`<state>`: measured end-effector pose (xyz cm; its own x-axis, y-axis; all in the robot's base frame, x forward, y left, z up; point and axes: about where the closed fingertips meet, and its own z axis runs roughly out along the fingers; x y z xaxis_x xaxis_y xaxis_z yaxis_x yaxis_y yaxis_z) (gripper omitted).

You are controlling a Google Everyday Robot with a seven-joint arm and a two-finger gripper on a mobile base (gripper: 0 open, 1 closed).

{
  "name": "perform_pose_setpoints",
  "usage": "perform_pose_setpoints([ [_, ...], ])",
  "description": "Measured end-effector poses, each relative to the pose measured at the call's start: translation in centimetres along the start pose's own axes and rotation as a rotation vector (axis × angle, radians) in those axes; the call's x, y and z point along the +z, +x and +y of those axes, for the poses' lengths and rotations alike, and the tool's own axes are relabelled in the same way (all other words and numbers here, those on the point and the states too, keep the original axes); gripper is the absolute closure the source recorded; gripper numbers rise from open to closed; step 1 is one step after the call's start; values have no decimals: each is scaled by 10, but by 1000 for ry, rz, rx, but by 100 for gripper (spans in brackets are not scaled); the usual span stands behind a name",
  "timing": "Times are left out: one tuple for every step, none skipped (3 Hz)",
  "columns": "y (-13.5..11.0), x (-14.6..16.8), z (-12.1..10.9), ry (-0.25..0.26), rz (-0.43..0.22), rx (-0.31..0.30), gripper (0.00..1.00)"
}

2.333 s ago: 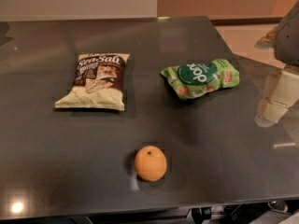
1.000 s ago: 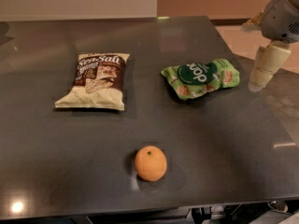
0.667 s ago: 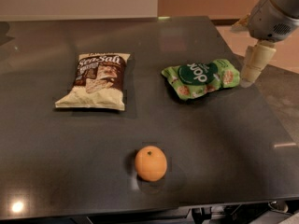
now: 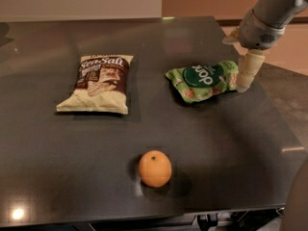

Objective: Pick green rice chip bag

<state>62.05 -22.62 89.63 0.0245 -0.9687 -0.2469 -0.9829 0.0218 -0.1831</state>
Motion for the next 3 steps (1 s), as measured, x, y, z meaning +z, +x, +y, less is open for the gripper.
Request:
perform_pose_setpoints([
  [0, 20, -3, -41, 3, -19, 0],
  [2, 33, -5, -62, 11, -26, 0],
  [1, 41, -8, -77, 18, -35, 18],
])
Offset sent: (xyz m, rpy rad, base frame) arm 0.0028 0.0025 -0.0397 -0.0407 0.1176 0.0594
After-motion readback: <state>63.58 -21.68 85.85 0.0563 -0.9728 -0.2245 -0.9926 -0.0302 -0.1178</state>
